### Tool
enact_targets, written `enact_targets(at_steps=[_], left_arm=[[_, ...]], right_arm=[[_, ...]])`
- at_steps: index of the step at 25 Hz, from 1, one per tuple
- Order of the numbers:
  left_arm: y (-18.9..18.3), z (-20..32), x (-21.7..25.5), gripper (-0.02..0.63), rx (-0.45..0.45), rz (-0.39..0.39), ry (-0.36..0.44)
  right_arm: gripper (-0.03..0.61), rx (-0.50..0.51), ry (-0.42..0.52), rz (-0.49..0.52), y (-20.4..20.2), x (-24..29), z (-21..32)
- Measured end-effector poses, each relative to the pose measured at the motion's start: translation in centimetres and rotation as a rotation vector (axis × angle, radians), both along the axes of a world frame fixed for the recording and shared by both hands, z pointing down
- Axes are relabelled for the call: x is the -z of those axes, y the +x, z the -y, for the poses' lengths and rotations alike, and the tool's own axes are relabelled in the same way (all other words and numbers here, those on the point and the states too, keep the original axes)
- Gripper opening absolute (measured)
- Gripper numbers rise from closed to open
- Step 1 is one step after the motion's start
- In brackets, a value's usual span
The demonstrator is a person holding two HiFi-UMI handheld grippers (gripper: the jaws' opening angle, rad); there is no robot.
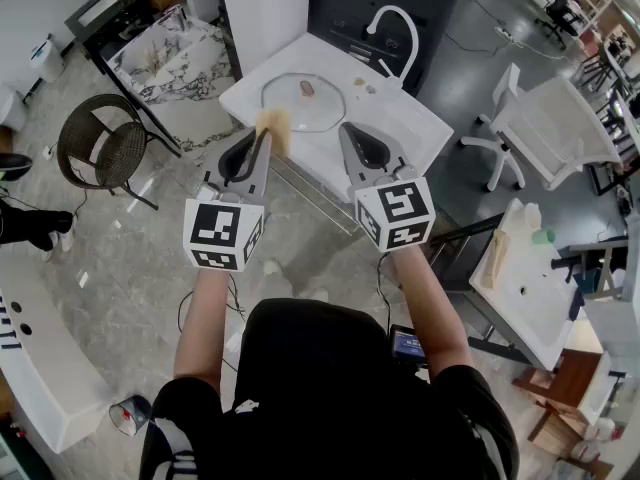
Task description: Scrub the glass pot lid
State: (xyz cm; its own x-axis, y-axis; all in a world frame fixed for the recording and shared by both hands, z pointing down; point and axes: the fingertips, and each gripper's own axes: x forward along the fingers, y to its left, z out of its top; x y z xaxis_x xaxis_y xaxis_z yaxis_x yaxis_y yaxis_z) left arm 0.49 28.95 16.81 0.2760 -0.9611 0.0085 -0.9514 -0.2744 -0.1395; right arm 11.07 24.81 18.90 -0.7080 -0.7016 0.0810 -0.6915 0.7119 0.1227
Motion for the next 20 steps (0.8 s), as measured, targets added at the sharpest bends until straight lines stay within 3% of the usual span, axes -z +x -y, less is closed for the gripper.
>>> enact_targets(at_steps=[20], left_arm=[[-0.6,2.1,-1.7,0.017,0.003,-0.018,-0.033]], right_arm=[[-0.003,0.011,-0.031,-0.007,-0.7,-1.9,2.1]])
